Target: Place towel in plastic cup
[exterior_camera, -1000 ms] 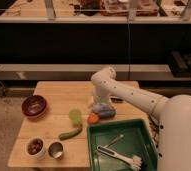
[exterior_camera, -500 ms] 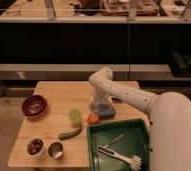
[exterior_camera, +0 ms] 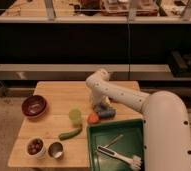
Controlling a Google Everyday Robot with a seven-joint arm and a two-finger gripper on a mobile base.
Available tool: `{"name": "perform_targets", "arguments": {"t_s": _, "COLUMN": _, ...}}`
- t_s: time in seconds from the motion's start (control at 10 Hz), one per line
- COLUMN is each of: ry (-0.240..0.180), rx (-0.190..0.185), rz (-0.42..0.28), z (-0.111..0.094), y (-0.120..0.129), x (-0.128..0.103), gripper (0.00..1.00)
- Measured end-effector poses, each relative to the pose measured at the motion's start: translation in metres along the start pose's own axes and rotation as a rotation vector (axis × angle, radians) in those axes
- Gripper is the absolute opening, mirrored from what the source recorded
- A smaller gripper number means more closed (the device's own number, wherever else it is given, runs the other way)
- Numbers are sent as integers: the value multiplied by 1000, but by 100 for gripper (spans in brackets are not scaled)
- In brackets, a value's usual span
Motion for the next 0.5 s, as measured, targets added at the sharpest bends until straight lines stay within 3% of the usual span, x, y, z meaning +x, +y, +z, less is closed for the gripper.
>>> {"name": "perform_targets", "arguments": {"t_s": 0.3, "ry": -4, "rx": 2, "rz": -4, "z": -3, "y": 0, "x": -1, "gripper": 2}}
{"name": "perform_targets", "arguments": {"t_s": 0.5, "ry": -6, "rx": 3, "rz": -6, "z": -3, "y": -1, "x": -2, "gripper": 0}}
